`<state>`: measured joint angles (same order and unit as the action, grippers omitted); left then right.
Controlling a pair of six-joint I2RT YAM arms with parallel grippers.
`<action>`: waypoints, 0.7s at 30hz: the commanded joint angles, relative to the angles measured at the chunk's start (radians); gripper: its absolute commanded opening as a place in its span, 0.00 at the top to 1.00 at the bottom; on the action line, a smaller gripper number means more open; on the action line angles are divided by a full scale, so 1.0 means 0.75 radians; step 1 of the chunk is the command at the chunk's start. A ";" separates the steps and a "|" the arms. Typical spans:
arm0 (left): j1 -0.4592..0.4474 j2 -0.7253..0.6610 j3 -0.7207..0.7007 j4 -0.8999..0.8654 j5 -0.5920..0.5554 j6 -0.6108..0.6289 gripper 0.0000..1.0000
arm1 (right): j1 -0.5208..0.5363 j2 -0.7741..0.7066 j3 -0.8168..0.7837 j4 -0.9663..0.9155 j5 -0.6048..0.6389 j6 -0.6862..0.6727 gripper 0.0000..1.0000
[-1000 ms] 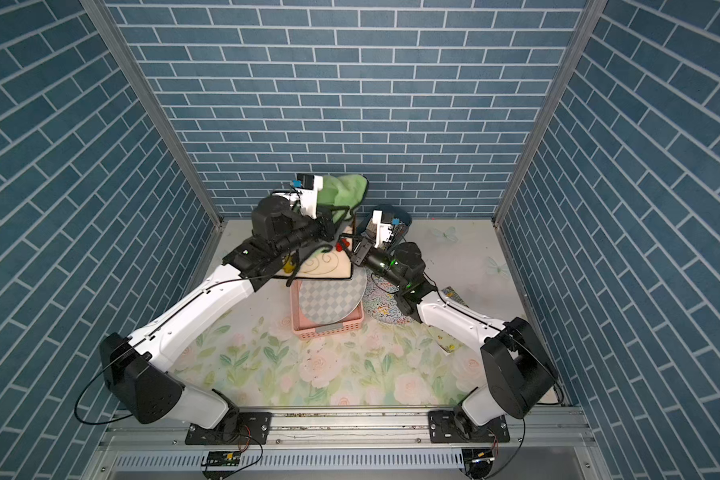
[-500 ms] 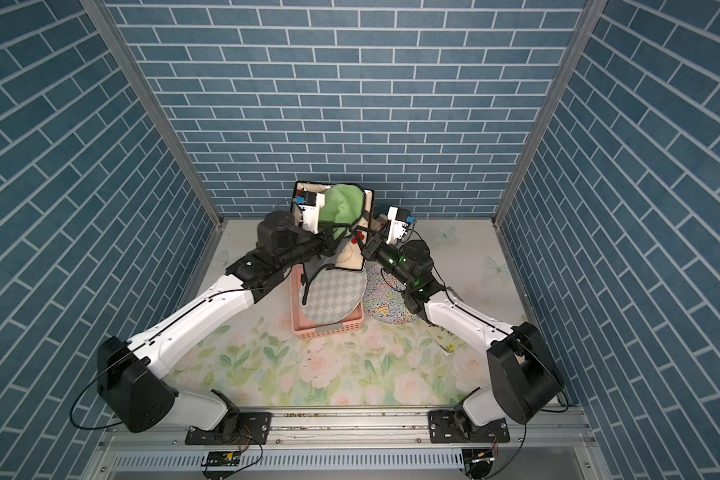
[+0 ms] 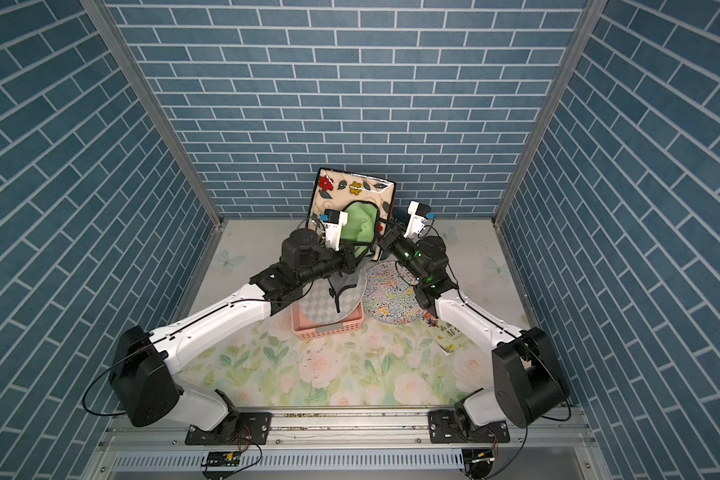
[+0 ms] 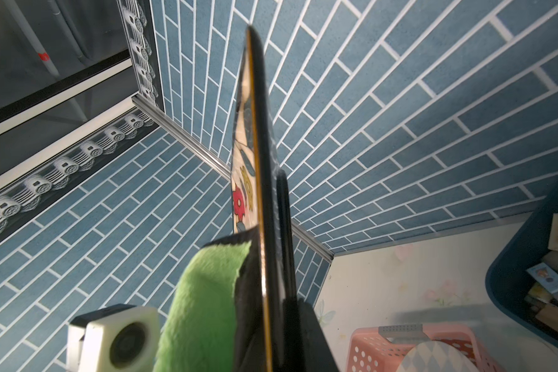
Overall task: Wipe the wet plate dry
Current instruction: Wipe the plate with towel.
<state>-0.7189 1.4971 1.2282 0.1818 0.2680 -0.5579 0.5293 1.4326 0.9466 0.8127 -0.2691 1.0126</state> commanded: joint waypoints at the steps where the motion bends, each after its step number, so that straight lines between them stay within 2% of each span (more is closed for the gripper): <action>1: 0.181 -0.014 -0.066 -0.094 -0.041 -0.109 1.00 | 0.014 -0.172 0.075 0.495 -0.047 0.231 1.00; 4: 0.387 -0.107 -0.167 0.002 -0.003 -0.229 1.00 | -0.010 -0.226 0.040 0.447 -0.040 0.200 1.00; 6: 0.438 -0.127 -0.119 -0.037 -0.041 -0.198 1.00 | 0.015 -0.226 0.058 0.400 -0.076 0.156 1.00; 8: 0.445 -0.105 -0.032 -0.103 -0.078 -0.151 1.00 | 0.090 -0.199 0.084 0.379 -0.108 0.100 1.00; 10: 0.428 -0.054 0.025 -0.082 -0.013 -0.147 1.00 | 0.178 -0.153 0.126 0.355 -0.155 0.040 1.00; 12: 0.346 0.020 0.093 -0.056 0.067 -0.126 1.00 | 0.226 -0.118 0.154 0.364 -0.196 0.011 1.00; 14: 0.241 0.092 0.182 -0.143 0.039 -0.040 1.00 | 0.242 -0.093 0.156 0.394 -0.216 0.010 1.00; 16: 0.210 0.120 0.203 -0.165 0.016 -0.030 1.00 | 0.240 -0.103 0.140 0.388 -0.200 0.001 1.00; 19: 0.311 0.085 0.176 -0.103 0.029 -0.127 1.00 | 0.191 -0.147 0.117 0.325 -0.180 -0.008 1.00; 21: 0.437 0.031 0.114 0.009 0.132 -0.255 1.00 | 0.097 -0.201 0.071 0.328 -0.157 0.046 1.00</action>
<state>-0.5060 1.5276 1.3716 0.2012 0.3481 -0.6662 0.6479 1.4212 0.9504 0.7017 -0.3077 0.9665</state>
